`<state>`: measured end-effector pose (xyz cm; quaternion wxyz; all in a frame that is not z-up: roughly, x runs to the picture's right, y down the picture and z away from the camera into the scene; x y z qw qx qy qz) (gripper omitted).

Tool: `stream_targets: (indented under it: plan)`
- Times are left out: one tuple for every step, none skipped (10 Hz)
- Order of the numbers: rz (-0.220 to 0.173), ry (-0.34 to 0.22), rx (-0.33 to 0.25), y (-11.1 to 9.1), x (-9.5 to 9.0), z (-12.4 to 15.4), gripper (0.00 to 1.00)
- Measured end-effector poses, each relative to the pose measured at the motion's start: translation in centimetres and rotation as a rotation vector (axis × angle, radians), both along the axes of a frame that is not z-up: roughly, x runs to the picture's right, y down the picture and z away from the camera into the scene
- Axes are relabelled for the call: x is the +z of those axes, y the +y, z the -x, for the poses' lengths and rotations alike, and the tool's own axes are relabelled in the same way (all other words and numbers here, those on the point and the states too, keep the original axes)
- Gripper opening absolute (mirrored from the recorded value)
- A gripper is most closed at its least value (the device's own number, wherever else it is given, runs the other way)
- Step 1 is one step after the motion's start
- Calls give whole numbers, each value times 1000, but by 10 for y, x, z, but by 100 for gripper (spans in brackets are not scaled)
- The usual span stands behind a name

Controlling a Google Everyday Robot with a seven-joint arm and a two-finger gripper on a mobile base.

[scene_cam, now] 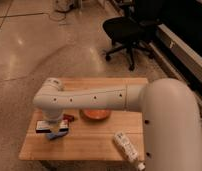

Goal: Place the eraser on the white sponge

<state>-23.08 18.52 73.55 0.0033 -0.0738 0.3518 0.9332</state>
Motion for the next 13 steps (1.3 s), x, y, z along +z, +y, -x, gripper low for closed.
stream_targets:
  plan:
    - [4, 2, -5, 1, 8, 3, 8]
    - [10, 3, -10, 3, 19, 7, 19]
    - [14, 7, -14, 4, 27, 9, 29]
    - [17, 9, -17, 4, 33, 11, 37]
    - [20, 11, -18, 3, 41, 12, 49]
    - [22, 13, -18, 3, 45, 12, 56]
    - [28, 15, -18, 3, 50, 12, 68]
    - [34, 15, -20, 3, 52, 11, 75]
    - [42, 15, -22, 4, 52, 9, 80]
    - [51, 16, -22, 5, 52, 5, 80]
    - [60, 15, -18, 5, 49, -1, 80]
    - [62, 9, -9, 2, 45, -6, 80]
    - [56, -5, 9, -3, 39, -12, 80]
